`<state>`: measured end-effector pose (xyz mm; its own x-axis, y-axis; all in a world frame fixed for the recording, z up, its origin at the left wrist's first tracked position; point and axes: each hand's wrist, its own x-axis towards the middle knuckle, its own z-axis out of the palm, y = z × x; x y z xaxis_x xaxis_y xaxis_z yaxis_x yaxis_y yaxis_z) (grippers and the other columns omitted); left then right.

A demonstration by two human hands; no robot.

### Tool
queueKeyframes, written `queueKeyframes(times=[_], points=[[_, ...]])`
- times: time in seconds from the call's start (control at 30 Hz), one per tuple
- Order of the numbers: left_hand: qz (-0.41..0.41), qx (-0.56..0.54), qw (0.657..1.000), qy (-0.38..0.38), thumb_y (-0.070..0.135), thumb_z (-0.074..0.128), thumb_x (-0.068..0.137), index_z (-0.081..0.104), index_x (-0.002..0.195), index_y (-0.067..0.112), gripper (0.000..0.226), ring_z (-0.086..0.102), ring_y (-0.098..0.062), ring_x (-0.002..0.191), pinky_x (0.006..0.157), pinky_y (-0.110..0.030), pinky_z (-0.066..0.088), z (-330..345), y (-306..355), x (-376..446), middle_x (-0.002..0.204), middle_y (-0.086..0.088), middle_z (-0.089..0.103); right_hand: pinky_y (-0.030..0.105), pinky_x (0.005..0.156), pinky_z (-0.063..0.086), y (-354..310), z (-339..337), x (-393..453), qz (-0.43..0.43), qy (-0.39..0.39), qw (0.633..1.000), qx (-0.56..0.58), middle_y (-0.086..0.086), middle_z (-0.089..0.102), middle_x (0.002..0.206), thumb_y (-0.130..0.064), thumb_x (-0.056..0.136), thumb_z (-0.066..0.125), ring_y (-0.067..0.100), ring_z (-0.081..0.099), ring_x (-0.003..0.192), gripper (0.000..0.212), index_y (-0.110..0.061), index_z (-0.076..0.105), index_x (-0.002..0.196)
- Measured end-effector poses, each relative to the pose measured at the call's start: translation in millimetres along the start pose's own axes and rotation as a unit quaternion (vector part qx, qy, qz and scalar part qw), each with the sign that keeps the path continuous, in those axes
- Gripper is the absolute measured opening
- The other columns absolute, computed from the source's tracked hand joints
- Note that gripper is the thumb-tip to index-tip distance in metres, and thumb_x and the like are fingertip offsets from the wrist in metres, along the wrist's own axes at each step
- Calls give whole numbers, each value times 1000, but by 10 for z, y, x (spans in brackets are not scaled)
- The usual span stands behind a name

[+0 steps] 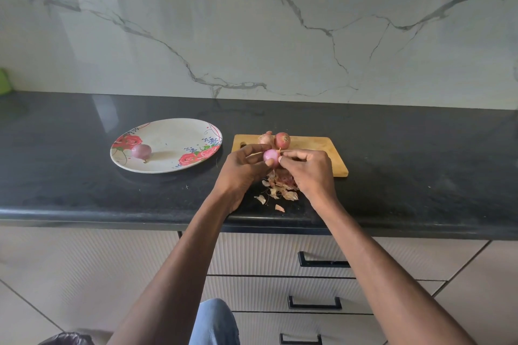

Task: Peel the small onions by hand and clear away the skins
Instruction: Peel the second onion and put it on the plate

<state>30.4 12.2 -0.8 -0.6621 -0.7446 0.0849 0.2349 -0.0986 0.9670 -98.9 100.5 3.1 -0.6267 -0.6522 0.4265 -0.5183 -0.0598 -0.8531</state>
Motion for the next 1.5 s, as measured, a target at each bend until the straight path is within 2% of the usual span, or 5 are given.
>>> queueKeyframes(times=[0.33,0.57,1.0,1.27,1.5], points=[[-3,1,1000,2,3,72,87,64,119,1,33,72,-28,101,99,-47,54,16,35,-30,109,-17,75,38,76,61,-21,-36,3,18,-5,998,59,-8,76,75,-4,83,75,14,72,77,27,-29,78,74],[20,23,999,-15,3,75,85,65,115,1,32,73,-27,101,93,-40,58,35,47,-64,108,-14,76,50,75,62,6,-38,29,71,-28,992,105,2,76,73,-19,75,86,29,73,77,8,-19,80,70],[17,-34,999,18,-1,72,86,61,118,-3,34,71,-30,99,98,-46,56,35,45,-56,109,-21,74,41,84,61,41,-23,36,41,-19,988,145,-2,79,88,-7,84,77,18,75,86,17,-22,80,92],[12,-10,999,33,17,67,94,68,109,0,23,70,-28,80,75,-37,61,-7,28,-11,96,-18,74,21,78,57,66,-4,15,-89,-71,992,61,-2,71,114,-6,78,84,7,70,90,27,-20,77,100],[-15,4,999,40,11,56,102,68,94,2,18,66,-22,66,59,-31,57,-38,12,41,81,-13,70,23,80,59,116,53,46,-117,-99,988,35,2,66,112,-7,77,85,8,69,93,22,-8,75,97]])
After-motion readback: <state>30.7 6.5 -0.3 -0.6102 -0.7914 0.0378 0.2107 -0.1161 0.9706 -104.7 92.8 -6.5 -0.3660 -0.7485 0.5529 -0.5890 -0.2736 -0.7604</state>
